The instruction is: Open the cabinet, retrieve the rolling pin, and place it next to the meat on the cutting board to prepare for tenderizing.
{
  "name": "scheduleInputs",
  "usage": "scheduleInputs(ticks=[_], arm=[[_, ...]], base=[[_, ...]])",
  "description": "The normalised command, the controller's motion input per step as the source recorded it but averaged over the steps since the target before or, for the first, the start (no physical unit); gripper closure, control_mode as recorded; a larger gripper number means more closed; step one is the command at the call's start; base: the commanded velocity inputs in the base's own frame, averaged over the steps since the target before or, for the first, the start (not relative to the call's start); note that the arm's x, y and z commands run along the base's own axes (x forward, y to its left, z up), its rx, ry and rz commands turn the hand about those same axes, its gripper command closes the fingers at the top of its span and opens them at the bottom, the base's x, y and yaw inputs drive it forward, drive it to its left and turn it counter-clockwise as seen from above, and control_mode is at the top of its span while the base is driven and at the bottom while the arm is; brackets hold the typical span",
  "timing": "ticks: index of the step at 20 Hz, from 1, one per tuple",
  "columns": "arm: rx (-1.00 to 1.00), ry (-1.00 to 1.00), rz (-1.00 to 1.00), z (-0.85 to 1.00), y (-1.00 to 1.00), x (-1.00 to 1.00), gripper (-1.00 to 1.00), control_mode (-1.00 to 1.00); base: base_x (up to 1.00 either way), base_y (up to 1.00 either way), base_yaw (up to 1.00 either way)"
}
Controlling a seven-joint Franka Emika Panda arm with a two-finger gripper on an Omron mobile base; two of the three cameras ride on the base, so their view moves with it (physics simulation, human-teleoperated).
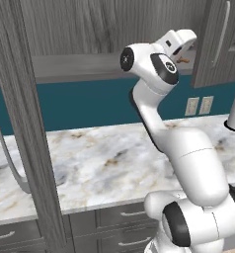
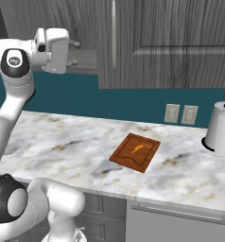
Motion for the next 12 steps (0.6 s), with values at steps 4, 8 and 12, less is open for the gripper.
scheduleInputs(ticks=[4, 8, 12], arm=[[0.00, 0.05, -0.04, -0.02, -0.24, 0.34, -1.00, -1.00], [0.00, 0.06, -0.04, -0.02, -0.21, 0.38, -1.00, -1.00], [0.00, 0.08, -0.03, -0.07, -0.21, 0.40, -1.00, -1.00]], base=[[0.00, 0.00, 0.00], [0.00, 0.00, 0.00], [0.00, 0.00, 0.00]])
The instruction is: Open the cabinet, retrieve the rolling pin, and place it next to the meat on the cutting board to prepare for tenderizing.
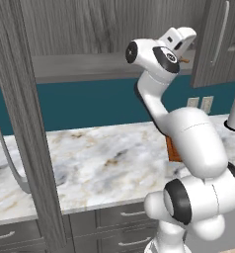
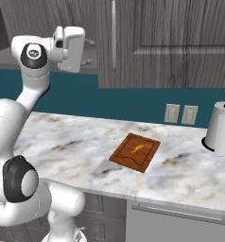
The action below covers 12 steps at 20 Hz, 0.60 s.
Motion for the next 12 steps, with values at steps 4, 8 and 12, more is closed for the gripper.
scheduleInputs(ticks=[4, 8, 12], arm=[[0.00, 0.09, -0.02, -0.10, -0.12, 0.35, -1.00, -1.00], [0.00, 0.09, -0.02, -0.08, -0.06, 0.31, -1.00, -1.00], [0.00, 0.06, -0.03, -0.03, -0.05, 0.14, -1.00, -1.00]], base=[[0.00, 0.00, 0.00], [0.00, 0.00, 0.00], [0.00, 0.00, 0.00]])
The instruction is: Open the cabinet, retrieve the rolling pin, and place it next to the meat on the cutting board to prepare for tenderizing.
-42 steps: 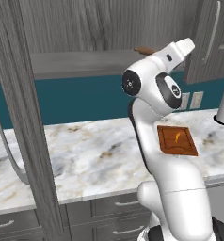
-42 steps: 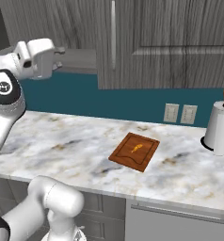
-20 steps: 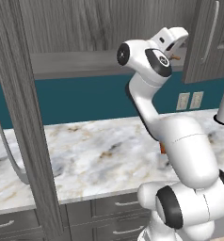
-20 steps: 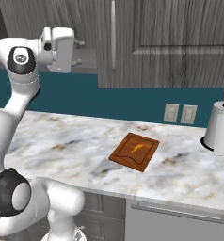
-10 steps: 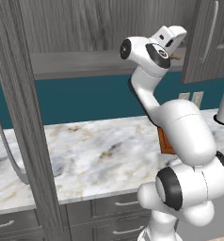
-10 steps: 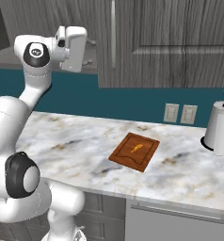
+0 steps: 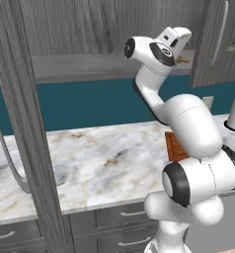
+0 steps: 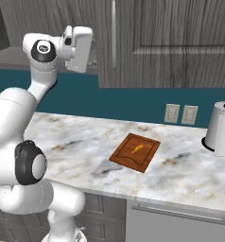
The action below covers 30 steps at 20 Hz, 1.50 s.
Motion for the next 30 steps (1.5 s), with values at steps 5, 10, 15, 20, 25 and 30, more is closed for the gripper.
scheduleInputs(ticks=[5, 10, 15, 20, 25, 30], arm=[[0.00, 0.04, -0.05, -0.02, -0.10, 0.00, -1.00, -1.00], [0.00, 0.04, -0.07, -0.04, -0.10, -0.02, -1.00, -1.00], [0.00, 0.01, -0.11, -0.09, -0.10, -0.39, -1.00, -1.00], [0.00, 0.00, -0.14, -0.13, -0.13, -0.73, -1.00, -1.00], [0.00, 0.00, -0.15, -0.15, -0.20, -0.79, -1.00, -1.00], [0.00, 0.01, -0.13, -0.12, -0.45, -0.44, -1.00, -1.00]], base=[[0.00, 0.00, 0.00], [0.00, 0.00, 0.00], [0.00, 0.00, 0.00], [0.00, 0.00, 0.00], [0.00, 0.00, 0.00], [0.00, 0.00, 0.00]])
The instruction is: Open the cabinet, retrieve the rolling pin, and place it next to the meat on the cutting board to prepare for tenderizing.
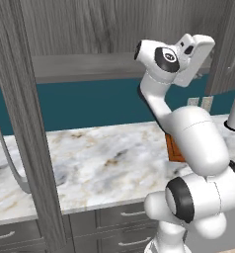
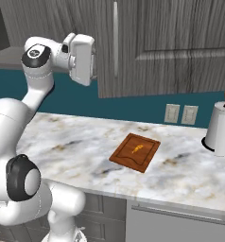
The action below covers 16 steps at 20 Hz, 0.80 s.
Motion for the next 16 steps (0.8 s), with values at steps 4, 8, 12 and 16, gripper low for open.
scheduleInputs(ticks=[4, 8, 12, 16], arm=[[0.01, 0.04, -0.11, -0.18, -0.61, -0.40, -1.00, -1.00], [0.03, 0.06, -0.11, -0.17, -0.69, -0.51, -1.00, -1.00], [0.03, 0.00, -0.12, -0.13, -0.66, -0.76, -1.00, -1.00], [0.02, 0.00, -0.13, -0.09, -0.64, -0.78, -1.00, -1.00]], base=[[0.00, 0.00, 0.00], [0.00, 0.00, 0.00], [0.00, 0.00, 0.00], [0.00, 0.00, 0.00]])
